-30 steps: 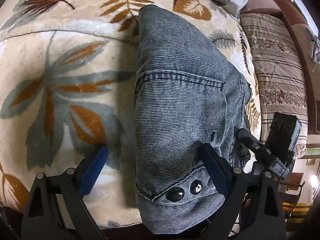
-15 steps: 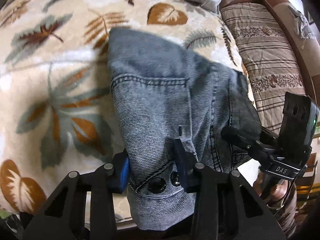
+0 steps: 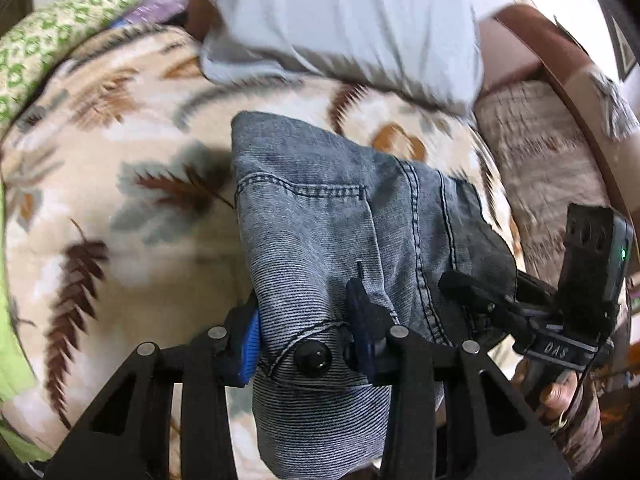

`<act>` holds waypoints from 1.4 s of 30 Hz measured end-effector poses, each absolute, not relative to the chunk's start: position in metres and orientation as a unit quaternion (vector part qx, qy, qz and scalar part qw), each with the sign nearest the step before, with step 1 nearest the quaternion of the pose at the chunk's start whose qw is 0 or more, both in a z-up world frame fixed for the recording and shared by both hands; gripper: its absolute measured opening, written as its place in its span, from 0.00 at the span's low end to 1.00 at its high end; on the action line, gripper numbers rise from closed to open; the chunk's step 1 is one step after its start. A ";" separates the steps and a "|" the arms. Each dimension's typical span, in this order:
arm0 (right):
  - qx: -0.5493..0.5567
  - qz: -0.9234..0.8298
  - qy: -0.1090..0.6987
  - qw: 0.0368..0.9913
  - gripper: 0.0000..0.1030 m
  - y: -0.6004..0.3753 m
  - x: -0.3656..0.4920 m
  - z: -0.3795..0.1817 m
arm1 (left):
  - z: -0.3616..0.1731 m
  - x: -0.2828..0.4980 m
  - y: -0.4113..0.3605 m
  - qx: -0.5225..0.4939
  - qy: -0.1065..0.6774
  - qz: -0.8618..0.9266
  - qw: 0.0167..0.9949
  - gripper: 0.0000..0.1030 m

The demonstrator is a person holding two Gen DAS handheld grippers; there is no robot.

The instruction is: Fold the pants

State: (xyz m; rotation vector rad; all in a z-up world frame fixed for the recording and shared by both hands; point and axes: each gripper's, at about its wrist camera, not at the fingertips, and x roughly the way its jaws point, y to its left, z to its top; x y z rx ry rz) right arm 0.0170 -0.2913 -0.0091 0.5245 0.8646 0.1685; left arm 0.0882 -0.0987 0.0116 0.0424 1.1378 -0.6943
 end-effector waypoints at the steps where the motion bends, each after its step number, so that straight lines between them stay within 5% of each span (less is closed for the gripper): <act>1: 0.248 0.083 0.409 0.874 0.54 -0.289 0.026 -0.009 | 0.012 0.094 -0.097 0.018 0.525 -0.317 0.790 0.36; 17: 0.230 0.026 0.453 0.861 0.59 -0.296 0.072 -0.088 | -0.060 0.121 -0.110 0.097 0.511 -0.249 0.817 0.38; 21: 0.212 0.004 0.462 0.861 0.77 -0.300 0.067 -0.098 | -0.062 0.118 -0.113 0.105 0.506 -0.242 0.821 0.40; 31: 0.191 -0.030 0.487 0.852 0.84 -0.311 0.056 -0.097 | -0.065 0.117 -0.113 0.105 0.510 -0.226 0.823 0.43; 42: 0.166 -0.061 0.494 0.851 0.88 -0.284 0.018 -0.052 | -0.051 0.103 -0.070 0.044 0.528 -0.164 0.832 0.75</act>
